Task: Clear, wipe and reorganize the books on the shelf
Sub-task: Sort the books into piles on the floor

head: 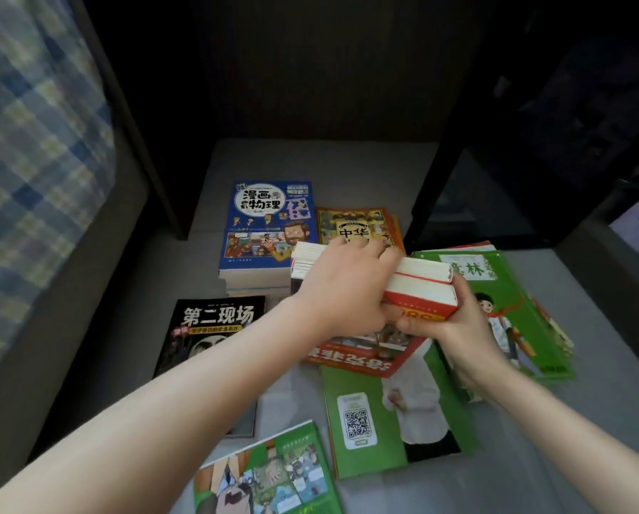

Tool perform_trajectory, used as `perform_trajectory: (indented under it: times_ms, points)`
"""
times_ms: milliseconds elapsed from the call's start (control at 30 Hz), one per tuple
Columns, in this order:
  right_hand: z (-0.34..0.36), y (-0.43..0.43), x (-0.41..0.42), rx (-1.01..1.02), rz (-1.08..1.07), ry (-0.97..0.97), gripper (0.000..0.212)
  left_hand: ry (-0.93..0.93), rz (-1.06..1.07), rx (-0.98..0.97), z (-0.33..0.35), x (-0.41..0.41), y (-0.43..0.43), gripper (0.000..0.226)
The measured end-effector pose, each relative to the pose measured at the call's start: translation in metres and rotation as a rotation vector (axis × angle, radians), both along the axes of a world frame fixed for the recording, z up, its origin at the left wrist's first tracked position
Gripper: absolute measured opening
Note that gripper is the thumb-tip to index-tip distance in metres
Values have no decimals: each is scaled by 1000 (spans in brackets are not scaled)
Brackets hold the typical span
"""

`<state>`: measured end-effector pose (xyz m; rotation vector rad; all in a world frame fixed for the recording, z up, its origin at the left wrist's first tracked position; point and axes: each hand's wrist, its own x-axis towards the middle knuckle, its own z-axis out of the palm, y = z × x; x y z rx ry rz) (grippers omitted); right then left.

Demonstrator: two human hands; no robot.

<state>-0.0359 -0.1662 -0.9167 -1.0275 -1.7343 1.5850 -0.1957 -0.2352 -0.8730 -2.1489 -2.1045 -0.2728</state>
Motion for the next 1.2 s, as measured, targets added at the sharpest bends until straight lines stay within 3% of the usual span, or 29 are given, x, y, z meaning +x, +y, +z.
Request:
perform_trajectory:
  times_ms: [100, 167, 233, 367, 500, 600, 667, 700, 767, 833, 933, 1033, 1200]
  points:
    - [-7, 10, 6, -15, 112, -106, 82, 122, 16, -75, -2, 13, 14, 83]
    - [-13, 12, 10, -35, 177, -194, 86, 167, 7, -69, 2, 19, 20, 73]
    - [-21, 13, 12, -74, 180, -232, 83, 131, -16, -48, 6, 19, 22, 59]
    - [-26, 10, 10, -72, 122, -267, 86, -42, 33, -9, 7, 12, 7, 52]
    - [-25, -3, 11, -93, 34, -423, 92, -439, 565, 112, 9, -20, -23, 54]
    - [-23, -18, 12, -379, 37, -524, 87, -1025, 932, 192, 5, -56, -42, 54]
    - [-23, -25, 3, -657, 88, -443, 99, -1506, 940, 309, 6, -66, -53, 58]
    - [-26, -27, -4, -804, 90, -341, 106, -1658, 928, 336, 6, -68, -56, 53]
    - [-31, -33, -20, -1061, 37, -57, 103, -1809, 921, 350, 10, -70, -58, 36]
    - [-29, -36, -39, -1158, -12, 146, 90, -1902, 916, 372, 11, -71, -59, 32]
    - [-23, -29, -63, -1124, -93, 360, 65, -1964, 904, 361, 8, -71, -63, 40]
    - [-11, -13, -78, -995, -146, 377, 23, -1946, 898, 345, 3, -71, -66, 28]
    - [10, 24, -104, -668, -11, 328, 43, -2011, 929, 320, 2, -82, -58, 22]
